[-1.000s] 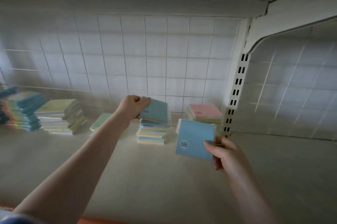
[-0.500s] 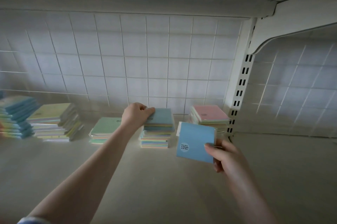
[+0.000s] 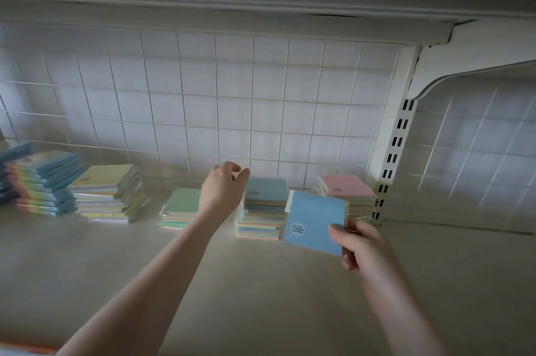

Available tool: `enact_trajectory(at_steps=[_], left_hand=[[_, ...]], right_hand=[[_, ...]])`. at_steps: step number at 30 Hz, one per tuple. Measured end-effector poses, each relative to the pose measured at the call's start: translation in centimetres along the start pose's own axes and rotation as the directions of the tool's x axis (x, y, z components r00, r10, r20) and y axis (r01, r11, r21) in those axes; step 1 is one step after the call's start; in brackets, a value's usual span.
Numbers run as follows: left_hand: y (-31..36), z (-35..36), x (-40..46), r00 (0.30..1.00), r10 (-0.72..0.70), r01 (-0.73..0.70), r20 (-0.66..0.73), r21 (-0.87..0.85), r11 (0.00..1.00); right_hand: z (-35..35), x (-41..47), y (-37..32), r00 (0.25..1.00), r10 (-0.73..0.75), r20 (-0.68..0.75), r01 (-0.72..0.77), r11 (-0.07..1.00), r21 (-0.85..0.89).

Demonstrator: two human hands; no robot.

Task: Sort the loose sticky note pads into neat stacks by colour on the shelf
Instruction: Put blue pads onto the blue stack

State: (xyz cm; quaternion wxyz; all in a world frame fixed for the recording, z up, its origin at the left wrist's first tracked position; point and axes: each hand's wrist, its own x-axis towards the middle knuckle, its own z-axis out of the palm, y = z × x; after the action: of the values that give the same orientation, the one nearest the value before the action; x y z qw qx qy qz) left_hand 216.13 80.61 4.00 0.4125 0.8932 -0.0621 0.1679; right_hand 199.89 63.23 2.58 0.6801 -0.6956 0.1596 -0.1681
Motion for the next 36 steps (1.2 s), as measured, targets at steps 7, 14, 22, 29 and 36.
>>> enact_trajectory(at_steps=[7,14,22,29,36], left_hand=[[-2.1,-3.0,-3.4,0.976,0.151,-0.142,-0.157,0.068,0.988],[-5.6,-3.9,-6.6,0.978,0.144,-0.121,-0.152,0.155,0.981],[-8.0,-5.1,-7.0,0.981,0.025,0.011,-0.193,0.185,0.983],[-8.5,-5.0,-6.2,0.973,0.015,0.014,-0.231,0.125,0.992],[-8.5,-5.1,-6.1,0.969,0.031,-0.007,-0.246,0.095,0.995]], right_hand=[[2.4,1.6,-2.7,0.998,-0.069,0.004,0.069,0.997,0.016],[5.8,4.3,-5.7,0.992,-0.127,0.024,0.128,0.990,-0.051],[7.8,6.4,-4.3,0.989,-0.145,-0.022,0.139,0.975,-0.175],[8.6,6.9,-2.6,0.971,-0.224,-0.077,0.191,0.931,-0.311],[9.3,7.1,-2.6,0.959,-0.260,-0.117,0.157,0.824,-0.545]])
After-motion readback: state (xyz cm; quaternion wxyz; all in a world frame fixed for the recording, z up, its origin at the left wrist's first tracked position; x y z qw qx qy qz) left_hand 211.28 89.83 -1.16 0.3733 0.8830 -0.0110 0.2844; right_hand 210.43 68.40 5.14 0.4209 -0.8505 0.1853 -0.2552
